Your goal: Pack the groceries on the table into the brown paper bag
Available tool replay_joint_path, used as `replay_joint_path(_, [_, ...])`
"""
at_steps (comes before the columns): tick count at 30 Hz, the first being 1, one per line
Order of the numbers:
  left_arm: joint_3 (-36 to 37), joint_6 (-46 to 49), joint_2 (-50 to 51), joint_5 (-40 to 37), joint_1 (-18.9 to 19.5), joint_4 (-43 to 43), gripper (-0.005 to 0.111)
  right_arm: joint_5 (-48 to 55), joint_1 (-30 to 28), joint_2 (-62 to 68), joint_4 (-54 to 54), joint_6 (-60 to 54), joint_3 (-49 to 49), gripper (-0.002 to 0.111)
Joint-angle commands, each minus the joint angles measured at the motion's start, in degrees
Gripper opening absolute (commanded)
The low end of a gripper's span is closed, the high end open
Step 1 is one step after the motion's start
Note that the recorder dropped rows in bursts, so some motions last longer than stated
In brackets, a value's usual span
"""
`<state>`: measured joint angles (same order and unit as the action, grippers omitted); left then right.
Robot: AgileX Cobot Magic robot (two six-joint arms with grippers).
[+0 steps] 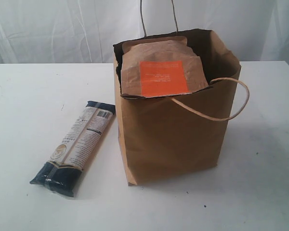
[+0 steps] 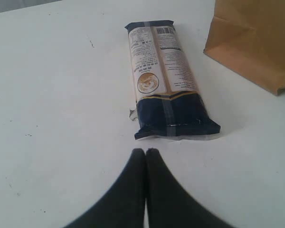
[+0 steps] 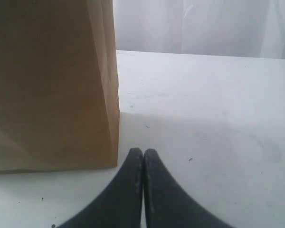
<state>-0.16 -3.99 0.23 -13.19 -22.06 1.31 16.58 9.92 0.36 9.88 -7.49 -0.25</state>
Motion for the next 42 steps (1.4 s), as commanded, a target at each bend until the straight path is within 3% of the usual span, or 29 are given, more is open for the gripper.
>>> replay_joint_path(1, [0.2,0.0,-0.2,-0.2,0.1,-0.3,0.0,-0.9,-0.3,-0.4,-0.4,0.2,0.3,0.0])
replay_joint_path(31, [0.2,0.0,-0.2,0.0,0.1,-0.1,0.0,-0.9,-0.3,-0.4,-0.4,0.2,0.3,0.0])
replay_joint_path(35, [0.2,-1.9,-0.2,7.3,0.1,-2.4,0.0,-0.9,-0.3,-0.4,-0.4,0.2,0.3,0.0])
replay_joint_path(38, [0.2,-10.0,-0.2,14.6,0.1,-12.4,0.0,-0.9,-0.3,-0.4,-0.4,0.2,0.3,0.0])
replay_joint_path(42, [0.2,-21.2,-0.2,21.6,0.1,-18.9,0.0,-0.9,-0.3,-0.4,-0.4,0.2,0.3,0.0])
